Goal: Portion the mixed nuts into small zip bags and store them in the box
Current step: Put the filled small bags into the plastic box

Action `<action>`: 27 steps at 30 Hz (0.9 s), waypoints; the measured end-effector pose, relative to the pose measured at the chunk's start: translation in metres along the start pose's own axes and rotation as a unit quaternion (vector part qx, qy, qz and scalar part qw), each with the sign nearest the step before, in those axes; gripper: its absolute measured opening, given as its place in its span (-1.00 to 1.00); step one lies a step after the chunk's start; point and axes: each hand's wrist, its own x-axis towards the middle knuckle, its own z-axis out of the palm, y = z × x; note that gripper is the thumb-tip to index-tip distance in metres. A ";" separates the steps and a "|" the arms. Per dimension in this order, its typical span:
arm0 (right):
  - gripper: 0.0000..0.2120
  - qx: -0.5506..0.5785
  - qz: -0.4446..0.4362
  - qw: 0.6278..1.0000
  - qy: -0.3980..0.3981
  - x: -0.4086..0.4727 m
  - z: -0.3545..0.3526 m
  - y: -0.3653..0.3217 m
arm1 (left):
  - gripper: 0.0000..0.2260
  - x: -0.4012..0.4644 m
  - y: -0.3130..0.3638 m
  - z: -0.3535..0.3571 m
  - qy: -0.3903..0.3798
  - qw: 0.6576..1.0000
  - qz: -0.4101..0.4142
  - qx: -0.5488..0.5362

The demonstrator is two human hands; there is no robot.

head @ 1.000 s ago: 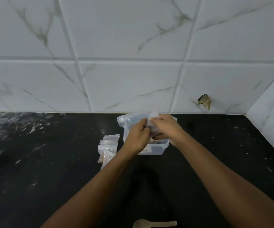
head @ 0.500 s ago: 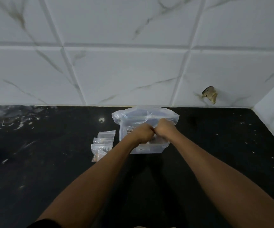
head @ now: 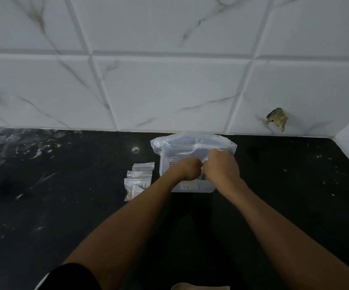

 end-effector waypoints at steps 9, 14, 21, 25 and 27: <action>-0.81 0.313 -0.045 0.944 -0.099 -0.061 0.038 -0.031 | -0.70 -0.131 -0.063 -0.002 0.352 0.902 -0.026 -0.250; -0.85 0.417 0.072 0.875 -0.234 -0.081 0.099 -0.053 | -0.73 -0.172 -0.101 0.034 0.332 0.871 -0.171 -0.319; -0.84 0.556 0.138 0.767 -0.288 -0.097 0.115 -0.068 | -0.78 -0.171 -0.112 0.069 0.241 0.864 -0.212 -0.388; -0.85 0.586 0.120 0.743 -0.300 -0.108 0.110 -0.072 | -0.73 -0.175 -0.110 0.073 0.238 0.866 -0.191 -0.396; -0.83 0.588 0.103 0.743 -0.302 -0.112 0.103 -0.069 | -0.71 -0.180 -0.107 0.074 0.242 0.870 -0.173 -0.394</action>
